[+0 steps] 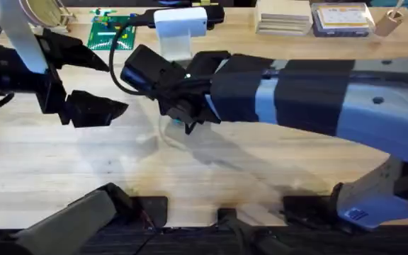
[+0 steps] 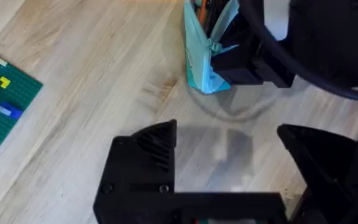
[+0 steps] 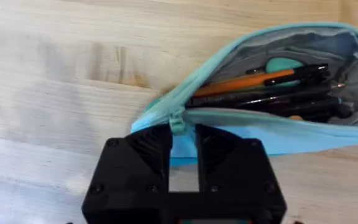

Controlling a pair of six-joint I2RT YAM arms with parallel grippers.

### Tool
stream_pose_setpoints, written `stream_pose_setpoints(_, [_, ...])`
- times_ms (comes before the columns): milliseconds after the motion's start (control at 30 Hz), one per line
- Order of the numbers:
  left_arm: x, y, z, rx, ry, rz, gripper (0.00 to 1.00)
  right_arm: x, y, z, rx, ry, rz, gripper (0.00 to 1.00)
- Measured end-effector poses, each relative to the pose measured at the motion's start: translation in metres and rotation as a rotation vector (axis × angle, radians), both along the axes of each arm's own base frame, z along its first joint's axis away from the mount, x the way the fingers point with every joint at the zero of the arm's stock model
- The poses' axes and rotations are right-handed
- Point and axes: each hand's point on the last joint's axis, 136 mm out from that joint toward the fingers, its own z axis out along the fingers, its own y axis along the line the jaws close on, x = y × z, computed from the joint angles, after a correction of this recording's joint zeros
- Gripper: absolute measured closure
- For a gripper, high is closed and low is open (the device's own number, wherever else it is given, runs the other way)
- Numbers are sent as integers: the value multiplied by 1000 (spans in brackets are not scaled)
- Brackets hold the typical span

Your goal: Unzip the bag, pick up the pens from the table one at a time and place them inside, then zip the bag closed.

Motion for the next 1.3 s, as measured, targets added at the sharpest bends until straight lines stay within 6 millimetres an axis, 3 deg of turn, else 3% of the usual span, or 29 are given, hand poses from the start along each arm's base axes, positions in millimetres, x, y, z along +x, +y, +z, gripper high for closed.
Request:
stream_pose_setpoints(67, [0,0,0,0,0,0,7,0,1,0,4,-2,-1,852])
stream_pose_setpoints(133, [0,0,0,0,0,0,8,0,1,0,4,-2,0,867])
stream_pose_setpoints(167, [0,0,0,0,0,0,7,1,1,1,5,-3,0,942])
stream_pose_setpoints(233, [0,0,0,0,0,0,7,1,1,1,5,-3,0,962])
stream_pose_setpoints(867, [0,0,0,0,0,0,7,5,-4,5,-110,-51,107,969])
stream_pose_setpoints(1100, [0,0,0,0,0,0,7,-6,-4,35,-117,-95,174,969])
stream_pose_setpoints(1300, [1,0,-7,-24,32,-20,7,-7,-3,35,-126,-96,185,969])
